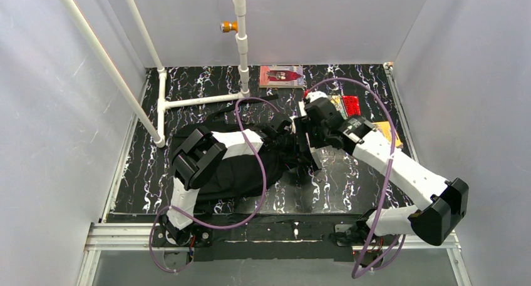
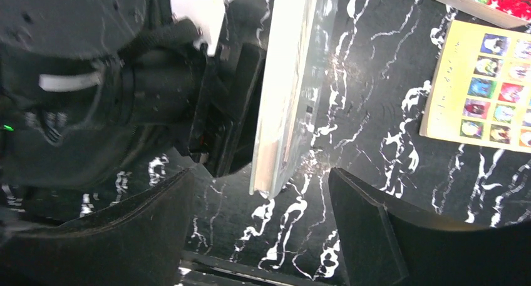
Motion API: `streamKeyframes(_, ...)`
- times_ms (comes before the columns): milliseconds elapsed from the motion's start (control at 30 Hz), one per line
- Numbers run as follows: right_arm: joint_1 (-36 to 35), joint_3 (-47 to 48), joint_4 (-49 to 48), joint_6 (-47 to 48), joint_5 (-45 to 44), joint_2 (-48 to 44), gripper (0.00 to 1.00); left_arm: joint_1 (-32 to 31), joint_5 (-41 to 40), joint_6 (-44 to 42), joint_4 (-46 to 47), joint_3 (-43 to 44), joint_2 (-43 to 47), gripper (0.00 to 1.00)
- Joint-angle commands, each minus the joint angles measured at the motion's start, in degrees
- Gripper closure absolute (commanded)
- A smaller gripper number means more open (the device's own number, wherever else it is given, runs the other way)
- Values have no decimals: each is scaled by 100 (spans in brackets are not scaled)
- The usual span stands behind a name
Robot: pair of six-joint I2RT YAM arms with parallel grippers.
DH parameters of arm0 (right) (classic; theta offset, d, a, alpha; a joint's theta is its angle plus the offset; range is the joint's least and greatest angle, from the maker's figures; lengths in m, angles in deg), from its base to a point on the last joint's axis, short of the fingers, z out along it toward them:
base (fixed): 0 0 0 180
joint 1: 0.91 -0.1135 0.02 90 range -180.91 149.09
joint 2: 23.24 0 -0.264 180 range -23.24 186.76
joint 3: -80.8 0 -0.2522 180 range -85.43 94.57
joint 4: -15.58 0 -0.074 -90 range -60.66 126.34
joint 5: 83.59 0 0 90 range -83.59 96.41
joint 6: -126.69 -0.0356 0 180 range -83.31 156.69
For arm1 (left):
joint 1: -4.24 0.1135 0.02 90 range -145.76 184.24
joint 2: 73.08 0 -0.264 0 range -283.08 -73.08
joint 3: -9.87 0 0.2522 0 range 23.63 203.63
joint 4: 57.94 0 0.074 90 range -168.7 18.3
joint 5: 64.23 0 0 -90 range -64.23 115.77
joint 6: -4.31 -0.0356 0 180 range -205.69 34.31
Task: Pack the student bag
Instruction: Pick up the book from the center of the board.
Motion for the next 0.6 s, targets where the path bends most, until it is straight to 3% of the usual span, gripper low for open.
streamKeyframes(0, -570, -371, -56, -248, -1428, -175, 15, 20, 2, 18, -119, 187, 177, 37)
streamKeyframes(267, -1446, -547, 185, -696, -3376, 176, 23, 19, -16, 65, -154, 184, 183, 36)
streamKeyframes(367, -1479, -764, -88, -627, -3465, 143, 31, 15, -17, 87, -162, 193, 185, 36)
streamKeyframes(567, -1480, -1226, -776, -460, -3418, 144, 31, 19, -17, 120, -169, 211, 179, 36)
